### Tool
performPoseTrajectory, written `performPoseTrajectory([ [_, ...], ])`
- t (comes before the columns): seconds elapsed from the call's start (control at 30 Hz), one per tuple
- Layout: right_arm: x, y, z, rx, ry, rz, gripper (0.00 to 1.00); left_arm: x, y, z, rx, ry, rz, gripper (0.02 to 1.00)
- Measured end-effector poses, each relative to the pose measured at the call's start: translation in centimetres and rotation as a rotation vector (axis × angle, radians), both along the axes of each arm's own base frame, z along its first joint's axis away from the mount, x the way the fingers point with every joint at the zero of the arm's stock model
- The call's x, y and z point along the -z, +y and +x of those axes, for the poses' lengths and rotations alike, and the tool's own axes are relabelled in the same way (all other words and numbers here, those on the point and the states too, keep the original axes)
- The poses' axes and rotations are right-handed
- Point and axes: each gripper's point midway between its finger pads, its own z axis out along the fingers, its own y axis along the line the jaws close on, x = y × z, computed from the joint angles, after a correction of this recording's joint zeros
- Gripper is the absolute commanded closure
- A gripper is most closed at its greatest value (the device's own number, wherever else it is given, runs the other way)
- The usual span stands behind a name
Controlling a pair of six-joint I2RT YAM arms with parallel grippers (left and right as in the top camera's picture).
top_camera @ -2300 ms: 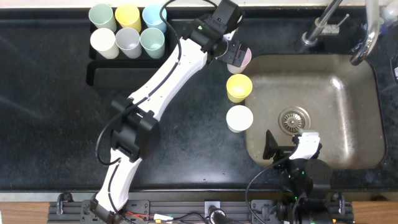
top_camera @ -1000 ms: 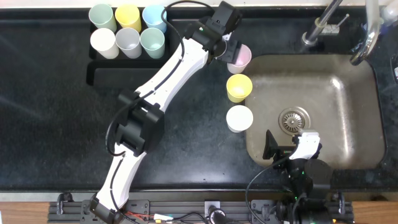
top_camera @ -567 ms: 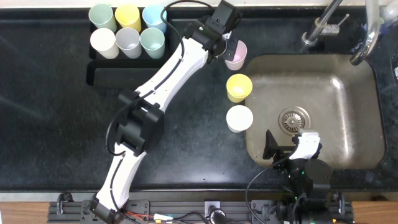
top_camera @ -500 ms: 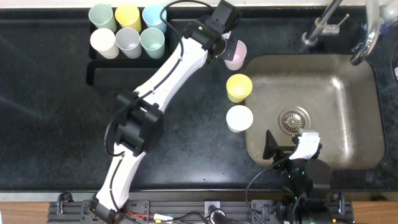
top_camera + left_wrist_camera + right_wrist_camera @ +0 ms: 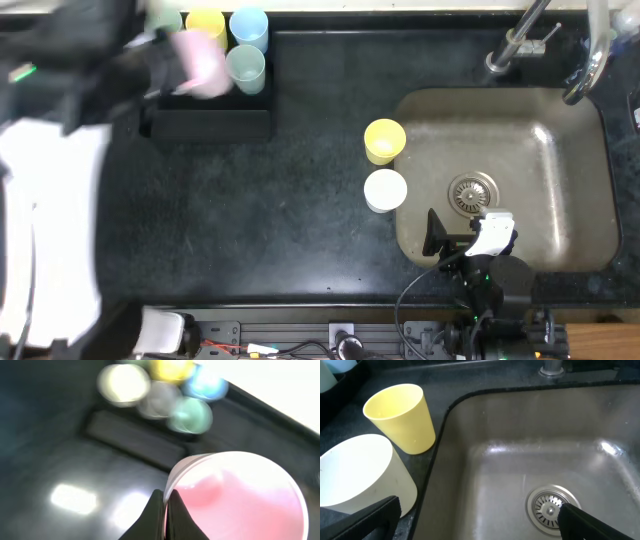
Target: Store Cups
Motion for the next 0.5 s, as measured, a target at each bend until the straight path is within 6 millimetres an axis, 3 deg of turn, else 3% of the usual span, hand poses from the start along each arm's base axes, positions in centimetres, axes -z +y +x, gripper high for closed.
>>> performPoseTrajectory([
  [0.07, 0.0, 0.0, 0.0, 0.0, 0.0, 0.0, 0.003, 1.8, 3.0, -0.6, -0.103, 0.029, -0.025, 0.982],
  [0.13, 0.0, 0.0, 0.0, 0.0, 0.0, 0.0, 0.003, 5.2, 5.3, -0.5, -0.184, 0.099, -0.062, 0.98],
  [0.23, 0.0, 0.0, 0.0, 0.001, 0.0, 0.0, 0.005, 11.0, 7.2, 0.1, -0.245, 0.237, -0.096, 0.98],
  [0.3, 0.0, 0.0, 0.0, 0.0, 0.0, 0.0, 0.003, 13.7, 7.6, 0.4, -0.259, 0.305, -0.102, 0.982],
  [0.37, 0.0, 0.0, 0.0, 0.0, 0.0, -0.001, 0.003, 14.5, 7.7, 1.0, -0.262, 0.31, -0.103, 0.982],
  [0.5, 0.0, 0.0, 0.0, 0.001, 0.0, 0.0, 0.003, 14.4, 8.0, 1.8, -0.283, 0.277, -0.101, 0.982],
])
